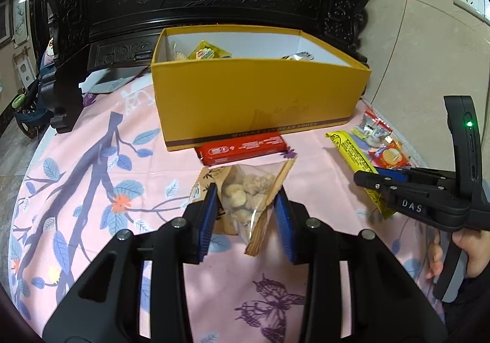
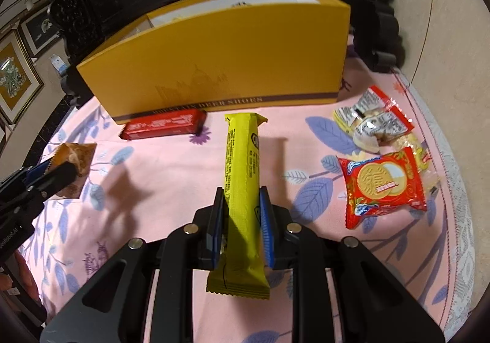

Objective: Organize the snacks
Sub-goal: 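Carry both snacks into the yellow box and open both tools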

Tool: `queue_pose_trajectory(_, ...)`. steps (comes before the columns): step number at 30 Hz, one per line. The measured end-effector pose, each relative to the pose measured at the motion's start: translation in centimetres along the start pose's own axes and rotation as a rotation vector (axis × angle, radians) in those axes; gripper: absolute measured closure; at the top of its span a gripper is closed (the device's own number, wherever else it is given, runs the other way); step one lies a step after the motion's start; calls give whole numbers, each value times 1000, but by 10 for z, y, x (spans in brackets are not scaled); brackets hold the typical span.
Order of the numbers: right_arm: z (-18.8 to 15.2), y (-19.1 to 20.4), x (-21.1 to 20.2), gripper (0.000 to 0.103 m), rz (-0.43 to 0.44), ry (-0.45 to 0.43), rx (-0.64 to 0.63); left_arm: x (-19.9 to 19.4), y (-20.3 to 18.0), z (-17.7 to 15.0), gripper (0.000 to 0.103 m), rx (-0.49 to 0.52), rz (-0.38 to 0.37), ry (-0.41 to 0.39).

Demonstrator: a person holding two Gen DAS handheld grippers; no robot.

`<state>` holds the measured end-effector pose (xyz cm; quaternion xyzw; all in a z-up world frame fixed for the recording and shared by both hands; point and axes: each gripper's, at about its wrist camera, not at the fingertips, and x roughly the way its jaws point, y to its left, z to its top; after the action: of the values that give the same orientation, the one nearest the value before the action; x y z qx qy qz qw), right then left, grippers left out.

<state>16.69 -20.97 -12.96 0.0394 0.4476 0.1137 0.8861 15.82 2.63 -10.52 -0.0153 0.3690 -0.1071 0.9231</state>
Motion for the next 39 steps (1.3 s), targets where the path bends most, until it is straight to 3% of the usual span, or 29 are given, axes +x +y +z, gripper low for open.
queue_pose_trajectory(12,5,18,-44,81,35,-77,-34,-22,-2,11,66,-34,10,-23)
queue_pose_trajectory(20,20,31,-60,81,46,-113,-66,-35,-2,40,66,-44,24,-56)
queue_pose_trajectory(25,54,34,-65,81,67,-129,-81,-37,-2,83,66,-30,49,-92)
queue_pose_trajectory(29,106,33,-65,81,78,-142,-76,-27,3,126,66,-38,59,-105)
queue_pose_trajectory(36,183,35,-45,81,94,-133,-45,16,17,194,65,-68,79,-78)
queue_pose_trajectory(39,205,40,-31,79,78,-146,-46,29,20,207,59,-74,125,-96)
